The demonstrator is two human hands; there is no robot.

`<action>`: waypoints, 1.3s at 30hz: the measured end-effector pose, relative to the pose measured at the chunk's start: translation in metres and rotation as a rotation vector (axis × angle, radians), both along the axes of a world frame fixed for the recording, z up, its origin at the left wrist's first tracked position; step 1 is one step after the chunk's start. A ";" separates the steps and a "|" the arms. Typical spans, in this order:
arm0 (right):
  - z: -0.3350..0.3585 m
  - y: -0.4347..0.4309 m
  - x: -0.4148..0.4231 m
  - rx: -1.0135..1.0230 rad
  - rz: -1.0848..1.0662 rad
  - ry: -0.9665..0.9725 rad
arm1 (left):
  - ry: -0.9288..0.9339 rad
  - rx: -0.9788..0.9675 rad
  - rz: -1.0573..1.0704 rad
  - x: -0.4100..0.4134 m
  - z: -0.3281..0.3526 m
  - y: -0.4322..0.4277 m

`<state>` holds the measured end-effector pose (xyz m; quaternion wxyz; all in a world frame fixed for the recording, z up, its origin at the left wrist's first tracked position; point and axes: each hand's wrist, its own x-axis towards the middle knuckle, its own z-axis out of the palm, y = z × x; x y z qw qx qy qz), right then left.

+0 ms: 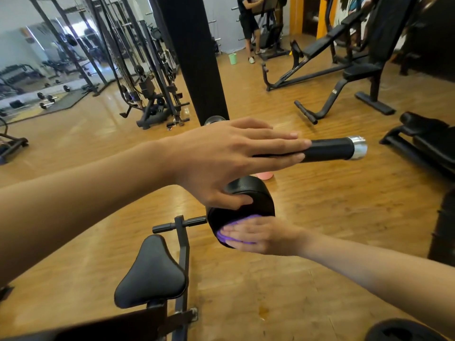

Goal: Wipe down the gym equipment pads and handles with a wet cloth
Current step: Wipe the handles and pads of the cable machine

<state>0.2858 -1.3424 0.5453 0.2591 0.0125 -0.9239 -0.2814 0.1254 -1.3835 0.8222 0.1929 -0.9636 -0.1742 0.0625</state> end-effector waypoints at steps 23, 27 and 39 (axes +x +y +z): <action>-0.039 -0.007 0.016 -0.049 -0.071 0.074 | -0.009 -0.029 -0.009 0.016 -0.003 0.007; 0.023 -0.004 0.005 -0.130 0.008 0.345 | -0.022 -0.045 -0.024 0.019 -0.003 0.011; 0.021 -0.008 -0.015 -0.131 -0.020 0.433 | -0.082 -0.037 -0.001 0.024 -0.007 0.019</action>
